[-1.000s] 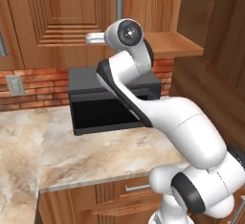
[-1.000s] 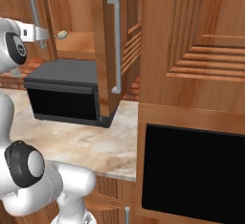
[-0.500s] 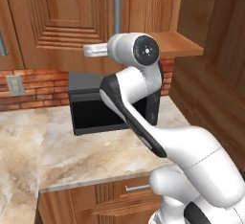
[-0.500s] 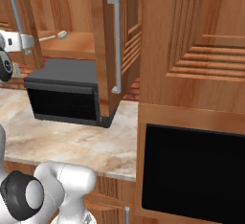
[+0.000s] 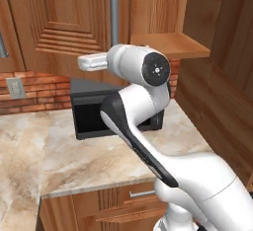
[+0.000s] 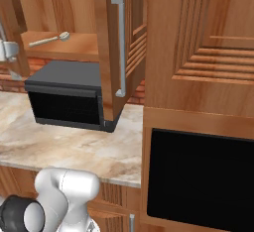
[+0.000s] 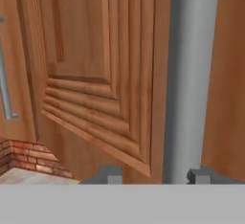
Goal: Open the cabinet. Pick the dish brush and place it next to the sink. Then close the cabinet.
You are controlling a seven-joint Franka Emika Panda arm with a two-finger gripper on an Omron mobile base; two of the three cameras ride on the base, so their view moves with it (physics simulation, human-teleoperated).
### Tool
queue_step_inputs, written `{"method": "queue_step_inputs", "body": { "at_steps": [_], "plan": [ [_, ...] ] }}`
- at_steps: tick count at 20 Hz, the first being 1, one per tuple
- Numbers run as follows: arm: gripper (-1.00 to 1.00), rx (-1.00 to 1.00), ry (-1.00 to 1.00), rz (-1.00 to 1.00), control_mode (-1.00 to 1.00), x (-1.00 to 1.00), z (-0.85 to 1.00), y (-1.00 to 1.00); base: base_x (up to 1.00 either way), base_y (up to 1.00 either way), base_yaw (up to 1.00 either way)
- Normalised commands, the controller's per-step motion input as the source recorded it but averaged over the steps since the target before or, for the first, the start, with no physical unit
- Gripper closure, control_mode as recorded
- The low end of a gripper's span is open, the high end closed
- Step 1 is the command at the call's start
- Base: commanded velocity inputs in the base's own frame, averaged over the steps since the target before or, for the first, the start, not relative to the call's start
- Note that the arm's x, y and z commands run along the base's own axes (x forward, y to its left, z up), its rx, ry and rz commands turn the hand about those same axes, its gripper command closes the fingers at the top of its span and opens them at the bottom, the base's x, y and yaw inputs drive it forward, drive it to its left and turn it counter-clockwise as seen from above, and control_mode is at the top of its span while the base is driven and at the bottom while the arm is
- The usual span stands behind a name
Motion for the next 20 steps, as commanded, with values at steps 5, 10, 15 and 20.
{"method": "queue_step_inputs", "body": {
  "at_steps": [5,10,15,20],
  "plan": [
    [1.00,0.00,0.00,0.04,-1.00,-0.72,0.16,0.42,0.00,0.00,0.00],
    [1.00,0.00,0.00,0.07,-1.00,-0.72,0.24,0.35,0.00,0.00,0.00],
    [1.00,0.00,0.00,0.06,-1.00,-0.45,0.07,0.16,0.00,0.00,0.00],
    [1.00,0.11,0.00,-0.24,-1.00,-0.04,0.00,-0.87,0.00,0.00,0.00]
  ]
}}
